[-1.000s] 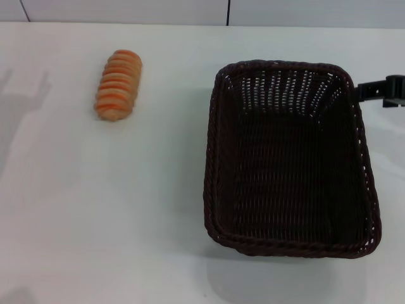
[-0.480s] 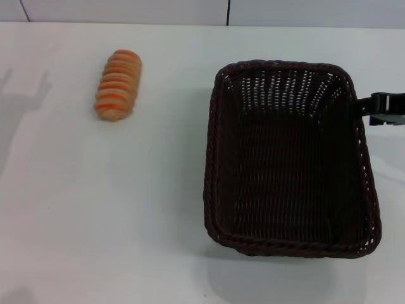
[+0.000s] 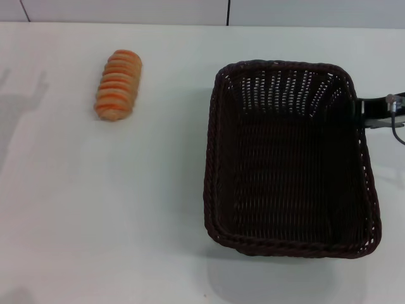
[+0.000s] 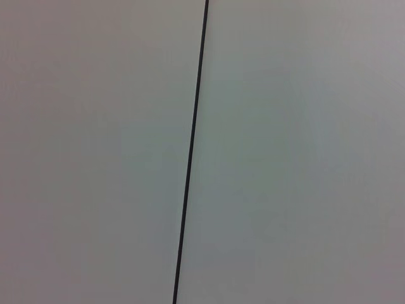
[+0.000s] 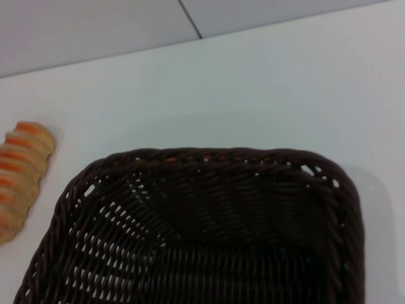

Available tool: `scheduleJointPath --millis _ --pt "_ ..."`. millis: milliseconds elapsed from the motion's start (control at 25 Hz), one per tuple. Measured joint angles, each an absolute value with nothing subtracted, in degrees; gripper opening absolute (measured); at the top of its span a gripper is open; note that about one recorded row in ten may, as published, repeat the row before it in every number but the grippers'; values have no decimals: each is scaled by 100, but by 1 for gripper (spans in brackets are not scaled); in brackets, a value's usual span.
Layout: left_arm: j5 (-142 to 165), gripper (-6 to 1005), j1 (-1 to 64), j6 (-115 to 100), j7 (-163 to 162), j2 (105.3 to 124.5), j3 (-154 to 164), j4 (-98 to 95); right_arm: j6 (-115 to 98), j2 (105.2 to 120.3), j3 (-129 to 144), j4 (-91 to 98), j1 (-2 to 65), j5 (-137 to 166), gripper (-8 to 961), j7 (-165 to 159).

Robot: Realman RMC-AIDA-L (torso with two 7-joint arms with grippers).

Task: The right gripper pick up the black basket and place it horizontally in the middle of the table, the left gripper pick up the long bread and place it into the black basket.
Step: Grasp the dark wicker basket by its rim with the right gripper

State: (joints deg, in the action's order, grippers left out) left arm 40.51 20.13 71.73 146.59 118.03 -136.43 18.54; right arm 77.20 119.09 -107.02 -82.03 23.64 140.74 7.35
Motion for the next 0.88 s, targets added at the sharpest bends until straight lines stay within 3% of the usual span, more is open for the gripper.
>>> scheduleJointPath --millis 360,800,880 --pt "4051 805 1961 7330 14658 11809 -13702 1842 7720 11902 -10717 -8047 2379 14021 668 705" --pt "4052 805 1901 7463 14616 11822 -13702 1828 7655 11912 -10715 -8046 2342 14009 221 737" --pt "4052 804 1892 7468 14583 11822 -13703 1835 7623 11912 -10721 -8047 2338 14009 211 738"
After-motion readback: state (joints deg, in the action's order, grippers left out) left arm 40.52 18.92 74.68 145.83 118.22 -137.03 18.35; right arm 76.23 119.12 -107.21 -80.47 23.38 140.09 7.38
